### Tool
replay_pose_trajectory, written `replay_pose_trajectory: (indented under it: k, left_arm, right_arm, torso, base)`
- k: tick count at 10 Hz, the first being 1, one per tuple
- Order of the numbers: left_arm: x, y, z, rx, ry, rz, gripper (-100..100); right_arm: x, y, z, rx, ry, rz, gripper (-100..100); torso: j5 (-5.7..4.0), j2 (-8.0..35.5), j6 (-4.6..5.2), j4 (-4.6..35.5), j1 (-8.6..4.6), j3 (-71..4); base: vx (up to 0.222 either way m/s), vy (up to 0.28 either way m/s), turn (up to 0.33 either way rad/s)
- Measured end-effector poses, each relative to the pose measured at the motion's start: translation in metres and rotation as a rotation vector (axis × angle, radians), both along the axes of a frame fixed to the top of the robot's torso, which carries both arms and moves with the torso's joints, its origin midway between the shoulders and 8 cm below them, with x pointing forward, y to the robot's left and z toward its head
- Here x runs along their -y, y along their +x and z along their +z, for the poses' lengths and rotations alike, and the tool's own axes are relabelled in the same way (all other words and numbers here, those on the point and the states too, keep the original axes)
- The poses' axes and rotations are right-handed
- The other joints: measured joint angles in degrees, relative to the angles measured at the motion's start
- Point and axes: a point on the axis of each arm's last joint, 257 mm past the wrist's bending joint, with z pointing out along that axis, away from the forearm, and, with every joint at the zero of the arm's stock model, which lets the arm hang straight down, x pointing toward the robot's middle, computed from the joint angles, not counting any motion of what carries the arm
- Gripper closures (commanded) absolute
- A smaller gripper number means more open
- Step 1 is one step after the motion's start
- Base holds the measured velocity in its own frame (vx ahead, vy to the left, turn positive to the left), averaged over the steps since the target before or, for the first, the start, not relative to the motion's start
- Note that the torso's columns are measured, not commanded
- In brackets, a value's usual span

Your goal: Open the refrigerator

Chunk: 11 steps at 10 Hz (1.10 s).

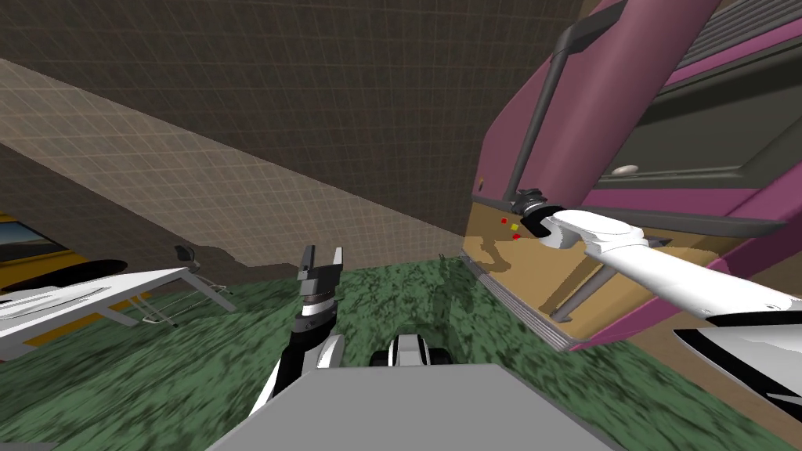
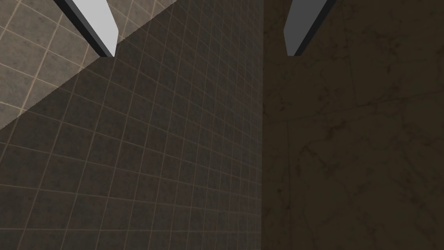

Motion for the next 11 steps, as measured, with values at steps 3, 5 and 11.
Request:
replay_pose_trajectory:
  k: [3,5,11]
  left_arm:
    - [0.000,0.000,0.000,0.000,0.000,0.000,0]
    - [0.000,0.000,0.000,0.000,0.000,0.000,0]
    - [0.000,0.000,0.000,0.000,0.000,0.000,0]
  right_arm:
    - [0.025,-0.010,-0.007,-0.012,0.006,-0.070,100]
    - [0.046,-0.018,0.000,0.000,0.003,-0.124,100]
    - [0.089,-0.044,0.003,0.007,0.002,-0.258,100]
  torso:
    - [0.05,0.0,-0.07,0.1,-0.71,-0.1]
    - [-0.10,0.3,0.19,0.1,-0.34,0.2]
    - [-0.08,0.5,0.27,0.2,-0.25,0.4]
  base:
    - [0.167,0.273,0.020]
    - [0.157,0.312,0.033]
    - [0.180,0.209,0.017]
